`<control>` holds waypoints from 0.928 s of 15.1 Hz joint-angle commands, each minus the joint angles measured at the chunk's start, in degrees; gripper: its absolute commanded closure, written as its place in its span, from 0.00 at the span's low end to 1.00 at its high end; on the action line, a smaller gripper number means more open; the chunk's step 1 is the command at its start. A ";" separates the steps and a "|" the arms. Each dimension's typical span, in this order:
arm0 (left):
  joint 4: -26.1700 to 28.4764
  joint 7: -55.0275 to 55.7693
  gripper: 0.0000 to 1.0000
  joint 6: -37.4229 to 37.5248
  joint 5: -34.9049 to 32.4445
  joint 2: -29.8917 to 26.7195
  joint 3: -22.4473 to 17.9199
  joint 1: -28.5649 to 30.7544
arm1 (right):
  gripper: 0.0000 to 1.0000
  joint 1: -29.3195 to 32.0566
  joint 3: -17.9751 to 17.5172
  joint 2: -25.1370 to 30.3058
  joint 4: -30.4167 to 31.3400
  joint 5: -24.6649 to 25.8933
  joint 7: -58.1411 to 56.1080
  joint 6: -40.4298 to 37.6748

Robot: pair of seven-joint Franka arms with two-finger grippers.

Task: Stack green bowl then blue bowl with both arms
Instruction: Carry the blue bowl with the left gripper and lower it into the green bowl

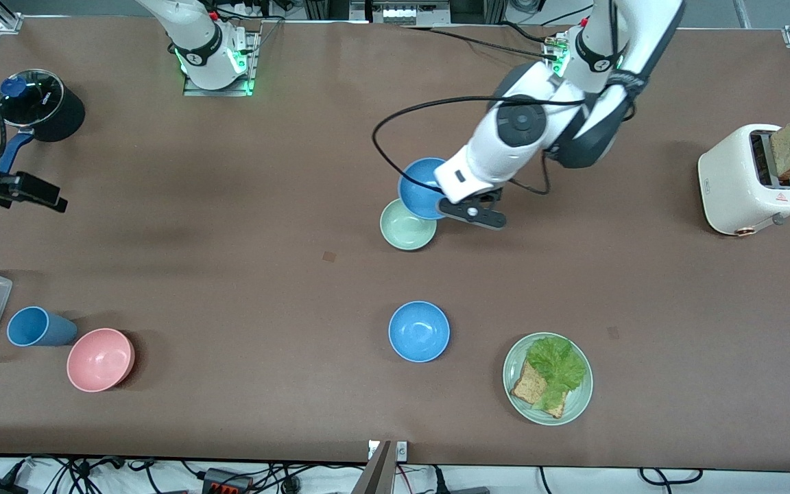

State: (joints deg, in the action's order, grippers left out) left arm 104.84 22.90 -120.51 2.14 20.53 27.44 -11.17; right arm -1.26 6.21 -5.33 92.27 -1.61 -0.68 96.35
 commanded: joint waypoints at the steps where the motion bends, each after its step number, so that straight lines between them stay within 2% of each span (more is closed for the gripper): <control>1: -2.79 -0.13 1.00 -2.43 -0.03 3.98 -0.45 -1.48 | 0.00 0.73 -1.37 7.42 10.19 2.40 -0.29 4.63; 5: -7.89 -0.05 1.00 -3.33 -0.73 9.25 -0.98 -3.50 | 0.00 0.73 -1.46 7.26 10.04 1.70 -0.55 4.02; 10: -8.16 6.00 1.00 -4.73 -10.12 12.07 -1.60 -5.26 | 0.00 0.29 -1.46 5.24 7.49 1.70 -1.17 3.49; 14: -8.16 6.63 1.00 -5.34 -10.75 13.56 -1.60 -6.05 | 0.00 0.29 -1.46 5.15 7.40 1.87 -0.91 3.40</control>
State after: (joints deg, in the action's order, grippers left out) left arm 98.38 28.08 -125.81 -7.06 32.82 26.55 -15.84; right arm -1.33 5.20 0.22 100.76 -0.22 -0.95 100.12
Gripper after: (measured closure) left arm 0.952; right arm 0.000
